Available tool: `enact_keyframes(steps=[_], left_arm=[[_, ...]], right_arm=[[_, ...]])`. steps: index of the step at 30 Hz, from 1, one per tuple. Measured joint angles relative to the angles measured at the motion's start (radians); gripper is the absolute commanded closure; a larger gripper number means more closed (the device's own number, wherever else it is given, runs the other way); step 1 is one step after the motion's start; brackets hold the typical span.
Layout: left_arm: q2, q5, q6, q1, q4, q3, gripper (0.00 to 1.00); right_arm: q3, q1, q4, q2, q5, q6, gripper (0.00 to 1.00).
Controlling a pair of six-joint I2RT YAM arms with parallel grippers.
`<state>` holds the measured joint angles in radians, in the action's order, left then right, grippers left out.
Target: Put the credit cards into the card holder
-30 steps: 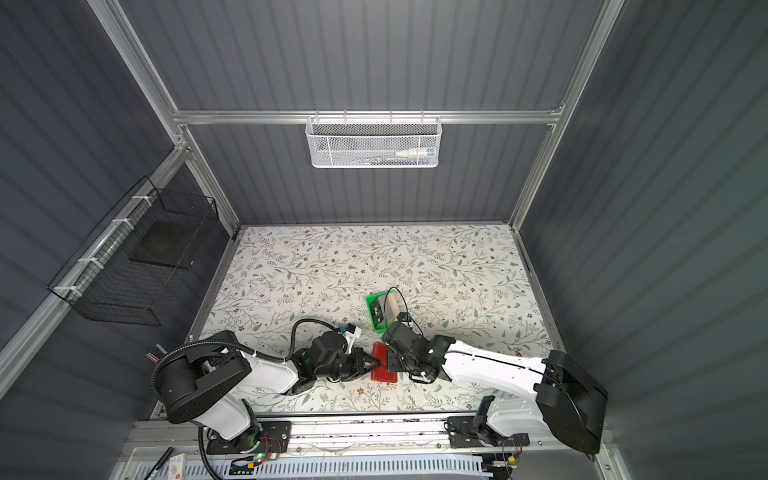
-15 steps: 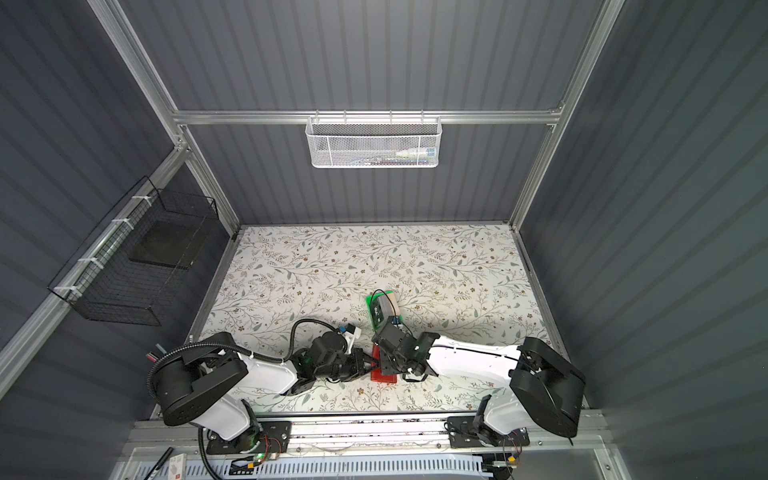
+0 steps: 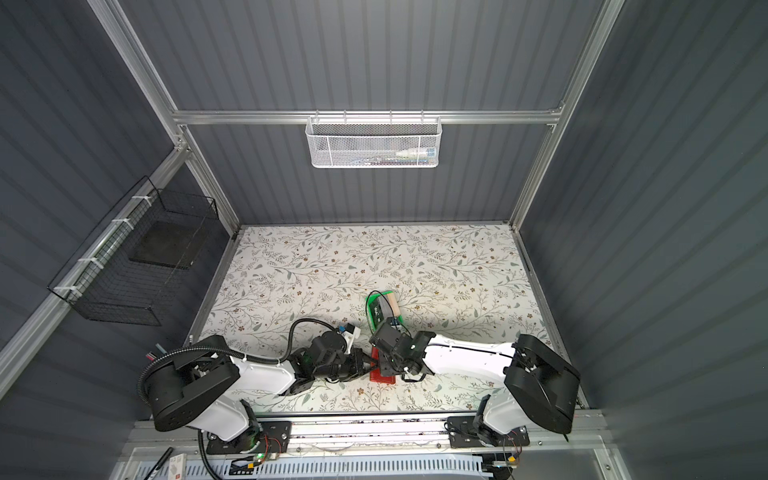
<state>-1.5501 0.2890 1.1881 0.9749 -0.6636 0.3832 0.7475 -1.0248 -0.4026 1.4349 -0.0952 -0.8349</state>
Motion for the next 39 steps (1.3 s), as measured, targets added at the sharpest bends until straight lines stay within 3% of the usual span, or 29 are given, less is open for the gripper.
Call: enact_keyframes(steps=[22,39], left_arm=[[0.000,-0.005,-0.002,0.002,0.006,0.009,0.87],[0.000,-0.009,-0.002,0.002,0.005,0.009,0.87]], right_arm=[[0.034,-0.016,-0.019,0.012,-0.038,0.001,0.92],[0.034,-0.023,-0.024,0.012,-0.058,-0.008,0.95]])
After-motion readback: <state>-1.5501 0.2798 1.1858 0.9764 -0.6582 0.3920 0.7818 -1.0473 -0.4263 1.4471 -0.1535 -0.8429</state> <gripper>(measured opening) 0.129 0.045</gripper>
